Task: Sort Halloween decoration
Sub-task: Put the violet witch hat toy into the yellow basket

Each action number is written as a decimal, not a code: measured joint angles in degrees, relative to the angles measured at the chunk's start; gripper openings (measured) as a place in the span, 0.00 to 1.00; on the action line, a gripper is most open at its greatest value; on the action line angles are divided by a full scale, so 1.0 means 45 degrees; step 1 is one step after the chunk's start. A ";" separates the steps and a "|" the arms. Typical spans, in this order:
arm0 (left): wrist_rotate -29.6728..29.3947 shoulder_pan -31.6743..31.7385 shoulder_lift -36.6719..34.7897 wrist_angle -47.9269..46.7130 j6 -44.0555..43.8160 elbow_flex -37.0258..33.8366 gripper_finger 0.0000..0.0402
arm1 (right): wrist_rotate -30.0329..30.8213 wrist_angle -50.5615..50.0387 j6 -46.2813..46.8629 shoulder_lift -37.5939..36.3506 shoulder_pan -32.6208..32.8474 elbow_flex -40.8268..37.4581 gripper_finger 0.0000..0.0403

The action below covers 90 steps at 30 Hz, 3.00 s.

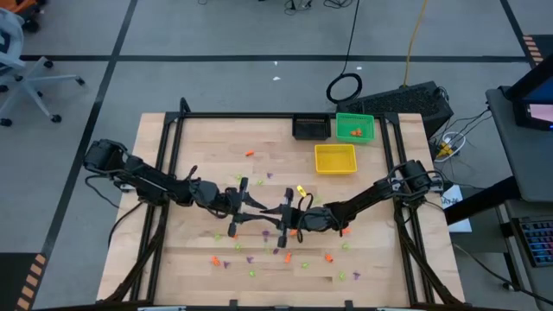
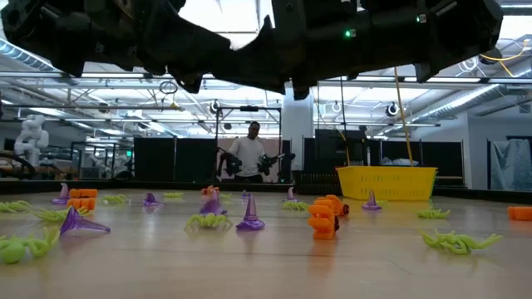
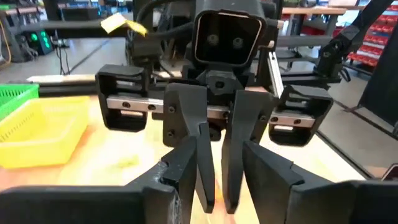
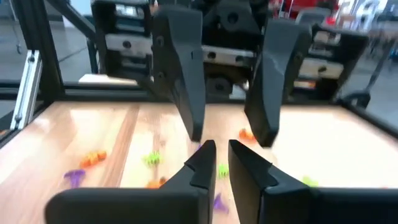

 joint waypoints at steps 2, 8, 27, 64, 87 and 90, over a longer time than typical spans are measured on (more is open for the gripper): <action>-0.0093 0.0000 0.0000 -0.0257 -0.0239 0.0000 0.33 | 0.0008 -0.0898 0.0578 -0.0283 -0.0005 0.0000 0.07; -0.0225 -0.0075 -0.0398 -0.1260 -0.0552 -0.0005 0.33 | 0.0000 -0.3926 0.2250 -0.1693 0.0155 0.0005 0.11; -0.0321 -0.0350 -0.3102 -0.6947 -0.2170 -0.0018 0.33 | -0.1707 -1.4603 0.5406 -0.0508 0.1530 0.5286 0.39; -0.0380 -0.0612 -0.3089 -0.8599 -0.2210 -0.0019 0.33 | -0.4061 -1.5914 0.4946 0.2257 0.0321 0.7038 0.39; -0.0450 -0.0612 -0.3089 -0.8590 -0.2200 -0.0019 0.33 | -0.4640 -1.5744 0.4640 0.2324 0.0330 0.7028 0.39; -0.0618 -0.0612 -0.3089 -0.8583 -0.2199 -0.0019 0.33 | -0.4631 -1.5760 0.4323 0.2412 0.0330 0.7029 0.39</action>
